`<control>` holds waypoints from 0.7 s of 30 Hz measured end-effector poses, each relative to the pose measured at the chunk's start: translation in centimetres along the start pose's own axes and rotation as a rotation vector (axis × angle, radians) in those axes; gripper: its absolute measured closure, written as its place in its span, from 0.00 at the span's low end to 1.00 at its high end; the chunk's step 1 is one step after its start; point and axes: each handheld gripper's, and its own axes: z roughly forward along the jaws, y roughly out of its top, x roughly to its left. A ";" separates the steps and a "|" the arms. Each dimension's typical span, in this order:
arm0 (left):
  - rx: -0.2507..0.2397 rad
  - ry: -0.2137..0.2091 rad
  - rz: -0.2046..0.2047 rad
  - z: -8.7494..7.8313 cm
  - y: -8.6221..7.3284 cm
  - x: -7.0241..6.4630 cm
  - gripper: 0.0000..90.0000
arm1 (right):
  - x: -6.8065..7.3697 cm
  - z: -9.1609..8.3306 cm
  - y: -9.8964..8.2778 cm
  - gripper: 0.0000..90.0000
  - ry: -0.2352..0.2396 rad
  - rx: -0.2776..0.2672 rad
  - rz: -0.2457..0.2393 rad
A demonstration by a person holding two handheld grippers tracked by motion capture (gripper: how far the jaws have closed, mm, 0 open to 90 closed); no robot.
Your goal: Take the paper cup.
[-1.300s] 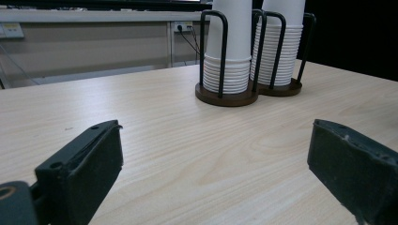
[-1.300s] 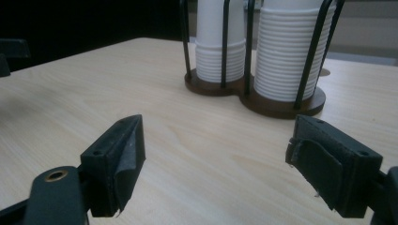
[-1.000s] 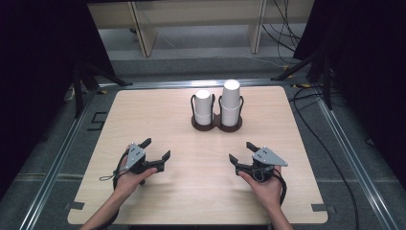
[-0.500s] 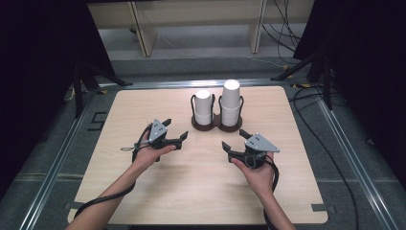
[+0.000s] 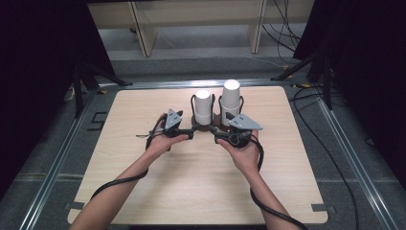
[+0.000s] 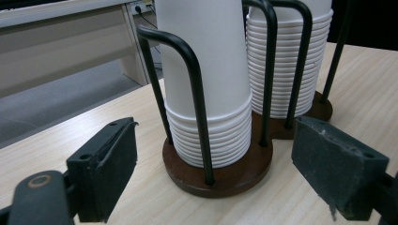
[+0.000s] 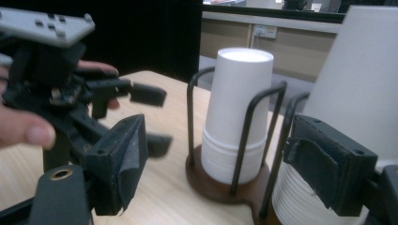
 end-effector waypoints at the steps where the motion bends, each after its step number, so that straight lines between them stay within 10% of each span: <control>1: 0.016 0.001 0.009 0.6 -0.1 -0.1 0.16 | -0.1 0.4 0.3 0.23 0.013 0.000 -0.010; 21: 0.062 0.010 -0.040 3.0 -0.8 0.3 0.17 | -1.0 5.0 1.9 0.26 -0.014 0.020 0.011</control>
